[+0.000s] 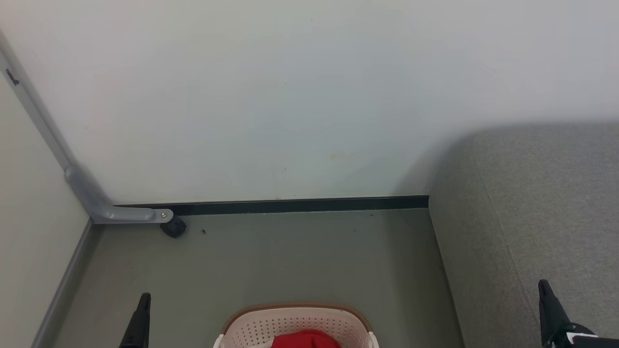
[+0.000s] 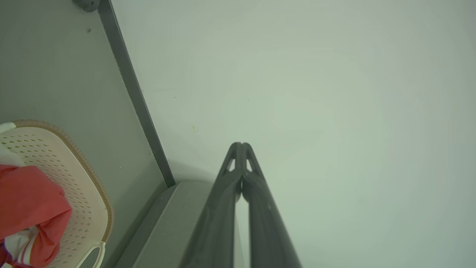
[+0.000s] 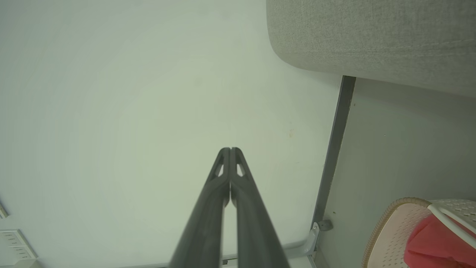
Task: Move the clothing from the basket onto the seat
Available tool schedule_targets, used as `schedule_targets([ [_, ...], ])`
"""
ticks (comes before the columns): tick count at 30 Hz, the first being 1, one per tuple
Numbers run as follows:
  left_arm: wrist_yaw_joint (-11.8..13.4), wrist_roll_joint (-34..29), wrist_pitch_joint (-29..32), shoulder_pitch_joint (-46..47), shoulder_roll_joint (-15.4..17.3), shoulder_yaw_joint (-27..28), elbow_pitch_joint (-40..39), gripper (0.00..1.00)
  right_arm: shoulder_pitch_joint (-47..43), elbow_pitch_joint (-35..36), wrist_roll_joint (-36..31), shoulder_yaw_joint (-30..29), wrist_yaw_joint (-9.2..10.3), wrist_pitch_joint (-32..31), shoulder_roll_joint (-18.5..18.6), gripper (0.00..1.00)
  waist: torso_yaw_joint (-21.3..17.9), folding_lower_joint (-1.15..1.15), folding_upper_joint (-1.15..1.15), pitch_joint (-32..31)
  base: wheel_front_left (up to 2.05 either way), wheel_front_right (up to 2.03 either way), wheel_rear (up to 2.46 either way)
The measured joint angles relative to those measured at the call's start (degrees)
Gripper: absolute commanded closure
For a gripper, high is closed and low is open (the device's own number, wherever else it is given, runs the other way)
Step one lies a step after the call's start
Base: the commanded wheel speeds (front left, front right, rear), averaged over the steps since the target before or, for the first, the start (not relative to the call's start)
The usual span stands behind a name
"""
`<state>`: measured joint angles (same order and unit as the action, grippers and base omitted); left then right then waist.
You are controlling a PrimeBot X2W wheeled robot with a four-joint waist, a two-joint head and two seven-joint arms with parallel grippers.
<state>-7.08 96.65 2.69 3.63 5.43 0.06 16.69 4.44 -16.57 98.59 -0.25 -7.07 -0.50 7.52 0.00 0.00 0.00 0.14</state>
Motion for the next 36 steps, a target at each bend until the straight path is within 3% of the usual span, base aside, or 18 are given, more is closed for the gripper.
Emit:
schedule_targets([
  [36, 0.0, -0.53, 0.24, 0.0, -0.05, 0.34, 0.0, 1.0, 0.0, -0.02, -0.31, -0.36, 0.0, -0.45, -0.18, 1.0, 0.0, 0.0, 0.0, 0.0, 0.0, 0.0, 0.0],
])
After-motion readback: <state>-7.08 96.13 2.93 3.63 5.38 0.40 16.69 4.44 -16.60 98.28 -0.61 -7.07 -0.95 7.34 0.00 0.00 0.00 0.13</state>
